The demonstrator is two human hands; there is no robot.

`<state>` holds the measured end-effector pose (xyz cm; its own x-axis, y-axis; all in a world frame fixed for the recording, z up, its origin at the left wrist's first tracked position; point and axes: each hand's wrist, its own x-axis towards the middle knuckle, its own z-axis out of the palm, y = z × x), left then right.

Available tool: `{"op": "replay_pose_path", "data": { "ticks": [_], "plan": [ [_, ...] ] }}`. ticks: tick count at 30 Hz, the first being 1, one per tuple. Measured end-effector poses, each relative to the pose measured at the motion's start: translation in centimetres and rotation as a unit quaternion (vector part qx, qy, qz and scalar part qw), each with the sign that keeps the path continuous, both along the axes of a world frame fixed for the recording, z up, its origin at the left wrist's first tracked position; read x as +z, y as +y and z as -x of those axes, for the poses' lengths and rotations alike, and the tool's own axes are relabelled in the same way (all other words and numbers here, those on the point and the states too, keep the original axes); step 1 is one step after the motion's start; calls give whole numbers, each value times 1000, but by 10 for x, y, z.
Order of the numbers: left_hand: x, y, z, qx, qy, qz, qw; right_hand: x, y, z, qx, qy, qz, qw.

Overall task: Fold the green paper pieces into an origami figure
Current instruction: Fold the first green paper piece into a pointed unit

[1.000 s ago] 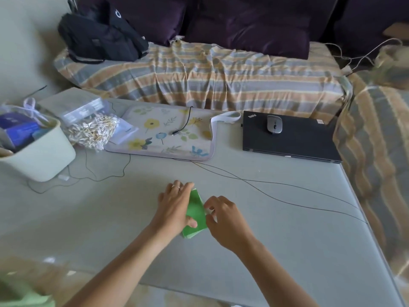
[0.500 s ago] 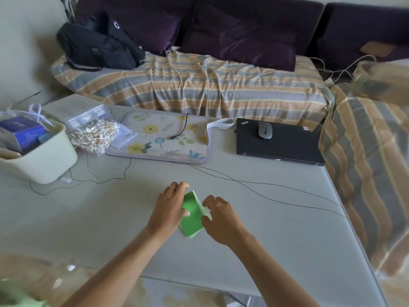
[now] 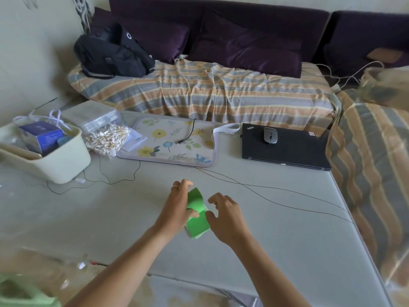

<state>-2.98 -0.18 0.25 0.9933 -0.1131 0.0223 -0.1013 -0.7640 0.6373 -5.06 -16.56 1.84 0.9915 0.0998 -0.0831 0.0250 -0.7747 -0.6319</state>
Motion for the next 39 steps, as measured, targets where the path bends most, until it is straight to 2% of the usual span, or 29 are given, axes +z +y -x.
{"op": "replay_pose_path", "data": {
  "ticks": [4,7,10,12,14,16,25,29,32,37,39],
  "plan": [
    [20,-7,2,-12,-1,29,999,8,3,-2,-16,4,-68,998],
    [33,-14,14,-29,29,44,998,11,0,6,-68,5,-170,983],
    [44,-19,31,7,95,126,988,17,-9,18,-107,14,-223,969],
    [51,-22,40,65,138,228,962,21,-17,26,-129,17,-245,961],
    [60,-25,45,143,159,341,915,25,-25,31,-147,28,-270,951],
    [67,-29,48,181,168,396,884,30,-29,34,-151,35,-278,948],
    [78,-30,45,204,149,442,861,42,-22,29,-167,-22,-302,938],
    [71,-21,38,194,141,419,876,38,-16,23,-161,-29,-286,944],
    [68,-15,33,194,150,415,876,37,-13,21,-148,-67,-274,948],
    [65,-17,28,250,169,476,826,32,-5,21,-111,-103,-238,959],
    [63,-20,29,261,162,482,821,30,-2,20,-92,-121,-223,963]
  ]
}}
